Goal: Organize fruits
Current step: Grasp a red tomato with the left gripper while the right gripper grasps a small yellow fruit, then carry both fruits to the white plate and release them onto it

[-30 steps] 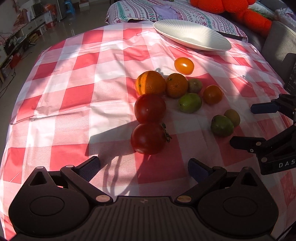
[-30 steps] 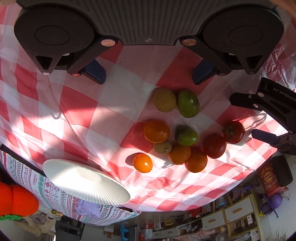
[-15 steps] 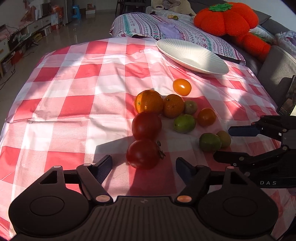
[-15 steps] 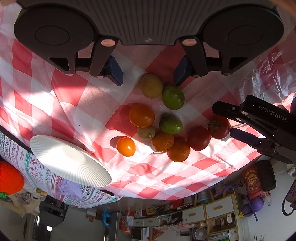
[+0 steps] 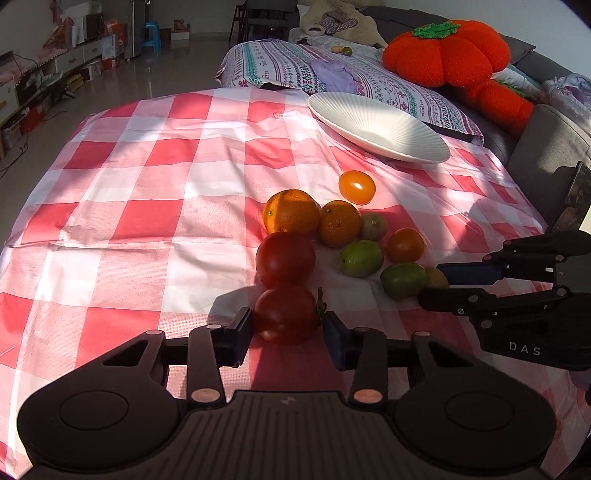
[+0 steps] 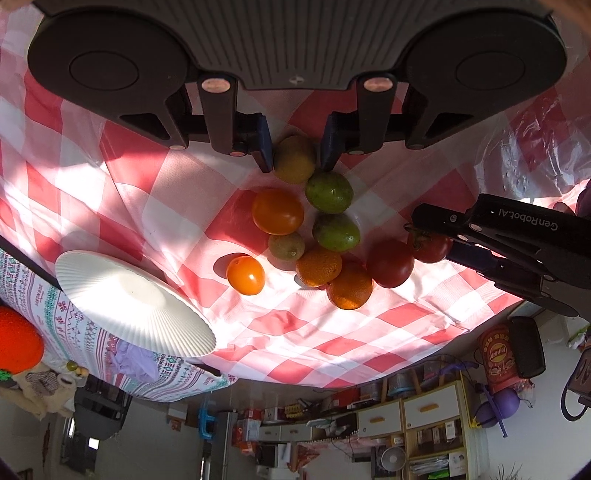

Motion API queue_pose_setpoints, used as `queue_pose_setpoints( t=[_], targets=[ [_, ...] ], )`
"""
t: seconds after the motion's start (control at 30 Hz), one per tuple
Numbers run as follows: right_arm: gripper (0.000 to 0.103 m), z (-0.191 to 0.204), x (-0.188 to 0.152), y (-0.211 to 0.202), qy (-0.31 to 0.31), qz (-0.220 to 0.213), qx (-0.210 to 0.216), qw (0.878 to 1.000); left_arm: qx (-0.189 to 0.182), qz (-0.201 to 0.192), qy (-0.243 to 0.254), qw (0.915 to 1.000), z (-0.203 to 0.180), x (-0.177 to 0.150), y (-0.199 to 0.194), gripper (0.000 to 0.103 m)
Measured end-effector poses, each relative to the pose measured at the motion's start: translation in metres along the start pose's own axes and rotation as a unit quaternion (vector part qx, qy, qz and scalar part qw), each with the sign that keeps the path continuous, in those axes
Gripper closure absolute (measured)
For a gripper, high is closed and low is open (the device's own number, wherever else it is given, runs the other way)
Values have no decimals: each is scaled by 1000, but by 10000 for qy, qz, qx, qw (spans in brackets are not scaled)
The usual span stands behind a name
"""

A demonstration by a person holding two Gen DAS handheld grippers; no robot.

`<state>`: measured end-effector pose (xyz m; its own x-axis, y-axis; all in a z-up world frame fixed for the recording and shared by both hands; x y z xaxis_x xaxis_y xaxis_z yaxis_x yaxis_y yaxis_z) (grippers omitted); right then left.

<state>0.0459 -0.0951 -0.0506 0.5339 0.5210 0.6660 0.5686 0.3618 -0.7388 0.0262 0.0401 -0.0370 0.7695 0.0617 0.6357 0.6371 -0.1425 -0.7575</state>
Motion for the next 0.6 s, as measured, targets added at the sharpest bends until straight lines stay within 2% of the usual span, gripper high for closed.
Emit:
queue_pose_setpoints(
  t=[0.3, 0.6],
  targets=[
    [80, -8, 7, -7, 331, -2, 156, 9993, -228, -36, -80, 9997, -9, 6, -6, 61],
    [80, -37, 22, -15, 854, -180, 147, 9961, -484, -204, -86, 9986, -29, 22, -7, 61]
  ],
)
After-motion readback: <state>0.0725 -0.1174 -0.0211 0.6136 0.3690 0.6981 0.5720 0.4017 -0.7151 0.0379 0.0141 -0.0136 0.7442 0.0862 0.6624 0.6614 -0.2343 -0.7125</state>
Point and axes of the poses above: each gripper's, at about its wrist camera, not at the fingertips, and y roughly the way its jaws point, z to its left, x to its top, the point moved 8 cm from there along y, roughly the way its jaws point, and after that the axes turned 2 degrees about -x, right-handed, at the moved point
